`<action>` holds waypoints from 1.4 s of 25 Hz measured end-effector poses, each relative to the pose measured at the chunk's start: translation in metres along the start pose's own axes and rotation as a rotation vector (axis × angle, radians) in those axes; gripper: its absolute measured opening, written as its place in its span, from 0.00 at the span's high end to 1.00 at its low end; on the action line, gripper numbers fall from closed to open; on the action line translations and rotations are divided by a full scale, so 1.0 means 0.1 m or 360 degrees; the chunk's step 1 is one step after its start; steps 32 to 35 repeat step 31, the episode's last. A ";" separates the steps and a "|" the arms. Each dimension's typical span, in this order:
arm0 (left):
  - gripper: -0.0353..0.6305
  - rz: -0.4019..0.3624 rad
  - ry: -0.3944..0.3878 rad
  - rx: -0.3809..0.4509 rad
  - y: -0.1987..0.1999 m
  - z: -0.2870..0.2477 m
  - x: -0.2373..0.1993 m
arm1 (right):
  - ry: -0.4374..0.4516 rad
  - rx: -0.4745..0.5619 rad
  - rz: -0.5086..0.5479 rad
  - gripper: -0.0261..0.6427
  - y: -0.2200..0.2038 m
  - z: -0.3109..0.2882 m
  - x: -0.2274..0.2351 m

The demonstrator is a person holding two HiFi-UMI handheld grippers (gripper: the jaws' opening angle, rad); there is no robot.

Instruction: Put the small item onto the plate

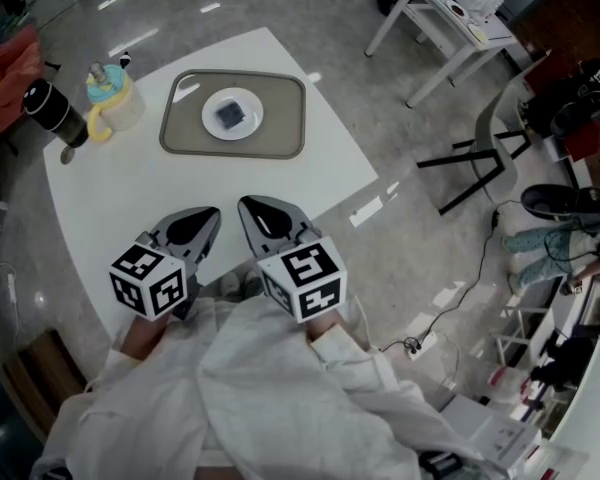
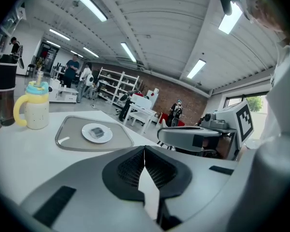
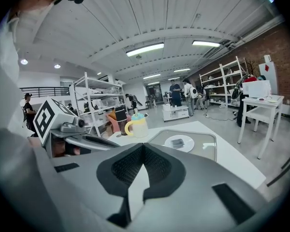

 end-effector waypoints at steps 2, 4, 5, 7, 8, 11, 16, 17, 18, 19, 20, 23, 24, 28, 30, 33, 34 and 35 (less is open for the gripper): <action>0.93 0.0007 -0.0004 -0.0003 -0.01 -0.01 -0.01 | 0.0008 -0.0006 -0.0001 0.94 0.00 -0.02 0.00; 0.93 0.0013 -0.0005 -0.0002 -0.01 -0.01 -0.02 | 0.0010 -0.0010 0.0002 0.94 -0.01 -0.04 0.00; 0.93 0.0013 -0.0004 -0.0001 -0.01 -0.01 -0.03 | 0.0009 -0.0011 0.0006 0.94 0.00 -0.04 0.00; 0.93 0.0015 -0.0005 -0.0001 0.00 -0.01 -0.03 | 0.0006 -0.0015 0.0019 0.94 0.00 -0.05 0.00; 0.93 0.0018 -0.0005 -0.0002 0.00 -0.01 -0.03 | 0.0007 -0.0018 0.0022 0.94 -0.01 -0.05 0.00; 0.93 0.0019 -0.0007 -0.0002 0.00 -0.01 -0.03 | 0.0013 -0.0027 0.0006 0.94 -0.02 -0.05 0.00; 0.93 0.0010 0.0003 0.0019 0.03 -0.02 -0.05 | 0.0016 -0.0032 -0.0010 0.94 -0.04 -0.06 0.03; 0.93 0.0012 0.0003 0.0024 0.04 -0.02 -0.05 | 0.0013 -0.0032 -0.0004 0.94 -0.03 -0.06 0.03; 0.93 0.0014 0.0004 0.0028 0.05 -0.02 -0.05 | 0.0012 -0.0029 -0.0002 0.94 -0.03 -0.06 0.04; 0.93 0.0014 0.0004 0.0032 0.06 -0.02 -0.05 | 0.0012 -0.0026 -0.0003 0.94 -0.02 -0.06 0.04; 0.93 0.0013 0.0006 0.0035 0.06 -0.03 -0.05 | 0.0011 -0.0023 -0.0004 0.94 -0.02 -0.06 0.05; 0.93 0.0013 0.0010 0.0039 0.07 -0.03 -0.07 | 0.0006 -0.0025 -0.0007 0.94 -0.02 -0.08 0.07; 0.93 0.0014 0.0012 0.0041 0.07 -0.03 -0.08 | 0.0006 -0.0026 -0.0008 0.94 -0.02 -0.08 0.07; 0.93 0.0015 0.0016 0.0041 0.07 -0.05 -0.08 | 0.0008 -0.0026 -0.0014 0.94 -0.01 -0.08 0.10; 0.93 0.0017 0.0014 0.0040 0.08 -0.06 -0.07 | 0.0009 -0.0026 -0.0021 0.94 -0.01 -0.06 0.12; 0.93 0.0018 0.0014 0.0040 0.08 -0.07 -0.06 | 0.0009 -0.0026 -0.0024 0.94 0.00 -0.06 0.13; 0.93 0.0018 0.0014 0.0040 0.08 -0.07 -0.06 | 0.0009 -0.0026 -0.0024 0.94 0.00 -0.06 0.13; 0.93 0.0018 0.0014 0.0040 0.08 -0.07 -0.06 | 0.0009 -0.0026 -0.0024 0.94 0.00 -0.06 0.13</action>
Point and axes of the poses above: the fingertips, and each gripper's own axes: z backward along the fingers, x to its right, y out of its top, the point moved 5 cm from there along z, backward along the fingers, and after that the axes turned 8 degrees about x, right-handed, at the moved point
